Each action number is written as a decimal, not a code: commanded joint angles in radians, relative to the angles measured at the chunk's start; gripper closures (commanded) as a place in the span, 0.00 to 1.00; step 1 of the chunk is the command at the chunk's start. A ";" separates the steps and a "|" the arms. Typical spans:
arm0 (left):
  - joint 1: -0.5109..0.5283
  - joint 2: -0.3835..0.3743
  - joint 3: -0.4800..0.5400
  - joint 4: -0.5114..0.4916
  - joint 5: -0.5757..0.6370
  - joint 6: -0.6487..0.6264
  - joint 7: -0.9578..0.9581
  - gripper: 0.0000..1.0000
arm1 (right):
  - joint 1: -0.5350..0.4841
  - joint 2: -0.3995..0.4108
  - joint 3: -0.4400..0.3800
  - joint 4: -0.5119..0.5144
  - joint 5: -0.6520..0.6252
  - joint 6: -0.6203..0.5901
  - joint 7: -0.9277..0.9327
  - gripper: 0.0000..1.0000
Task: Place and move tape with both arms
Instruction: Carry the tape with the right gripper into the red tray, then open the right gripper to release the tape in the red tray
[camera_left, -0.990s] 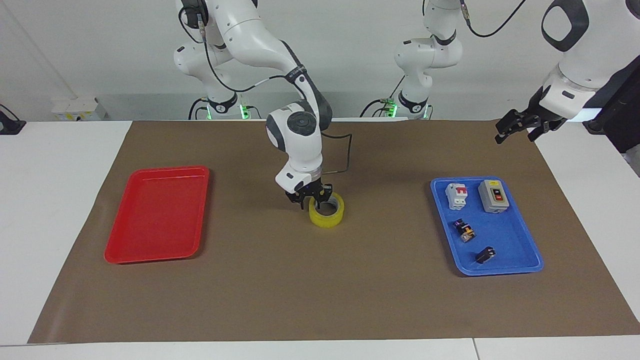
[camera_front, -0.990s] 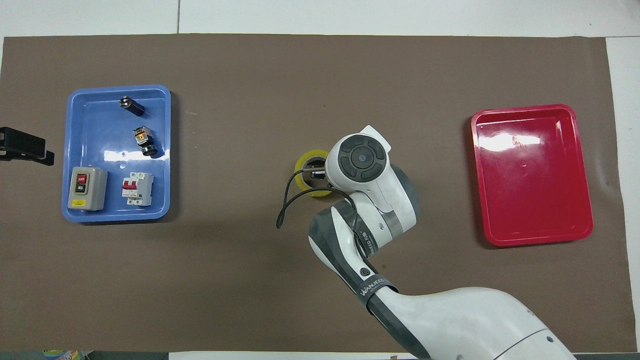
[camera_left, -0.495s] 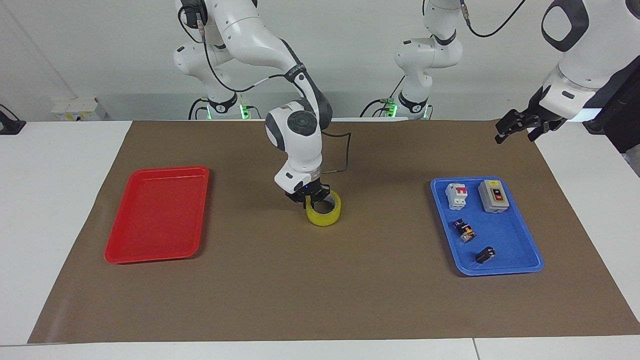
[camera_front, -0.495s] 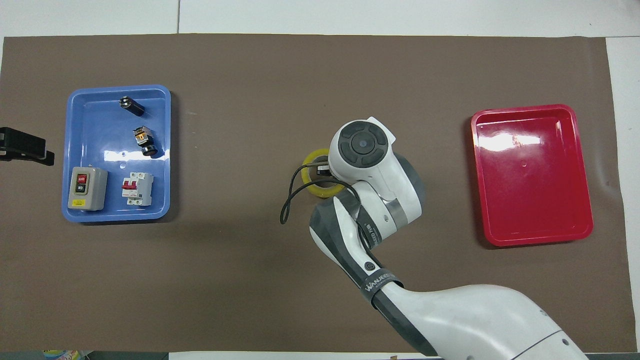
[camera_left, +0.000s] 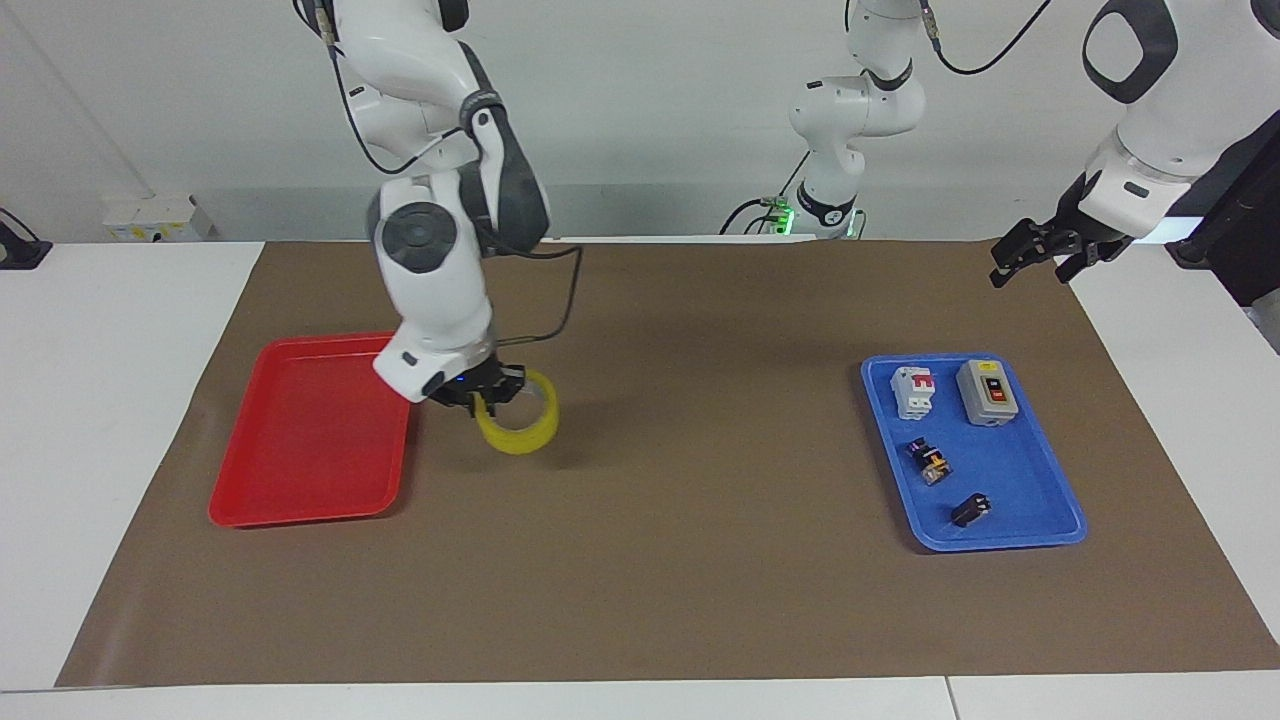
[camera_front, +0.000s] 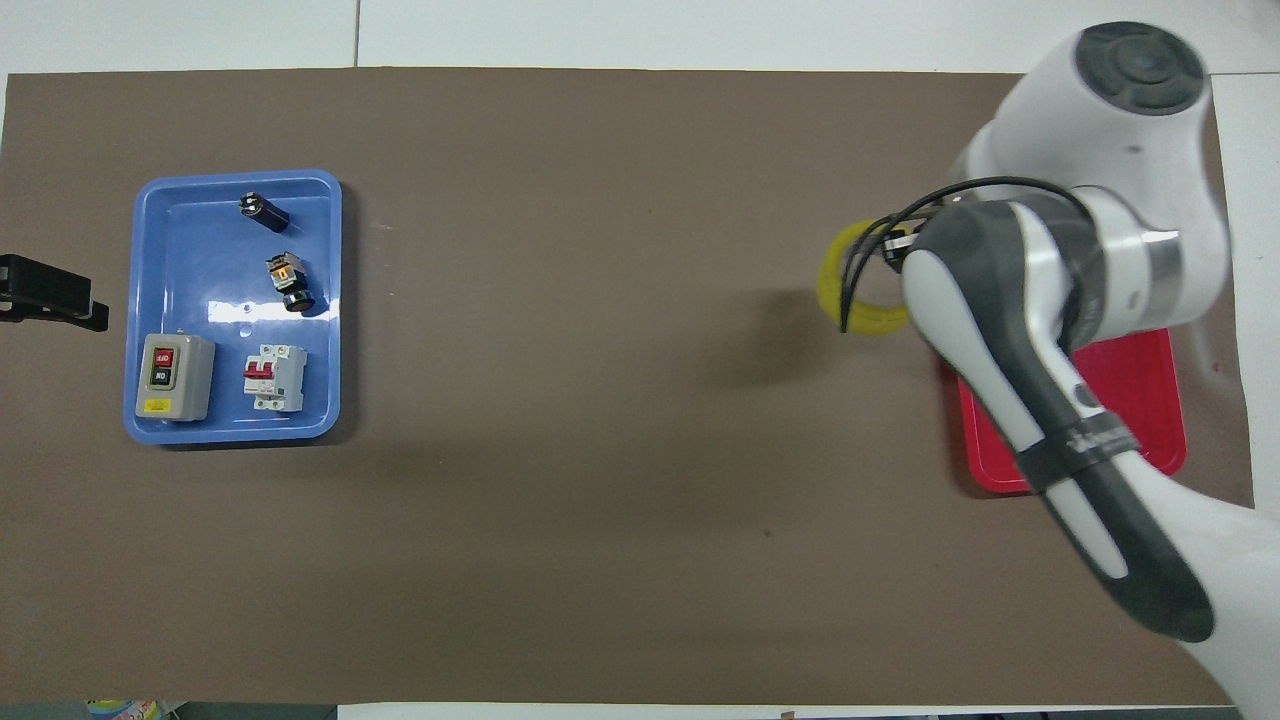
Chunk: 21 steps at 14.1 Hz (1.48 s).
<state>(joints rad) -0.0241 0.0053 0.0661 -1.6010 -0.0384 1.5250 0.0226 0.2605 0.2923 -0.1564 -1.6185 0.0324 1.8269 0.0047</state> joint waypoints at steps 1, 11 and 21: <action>-0.002 -0.024 0.001 -0.024 -0.018 -0.006 0.008 0.00 | -0.151 -0.019 0.018 -0.043 -0.002 -0.006 -0.214 1.00; 0.000 -0.024 0.001 -0.024 -0.018 -0.006 0.007 0.00 | -0.391 -0.114 0.018 -0.397 0.001 0.354 -0.446 1.00; 0.000 -0.025 0.001 -0.024 -0.018 -0.006 0.007 0.00 | -0.412 -0.113 0.020 -0.488 0.011 0.428 -0.437 0.70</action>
<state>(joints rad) -0.0241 0.0053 0.0660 -1.6012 -0.0384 1.5250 0.0226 -0.1426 0.2152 -0.1508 -2.0736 0.0338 2.2437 -0.4399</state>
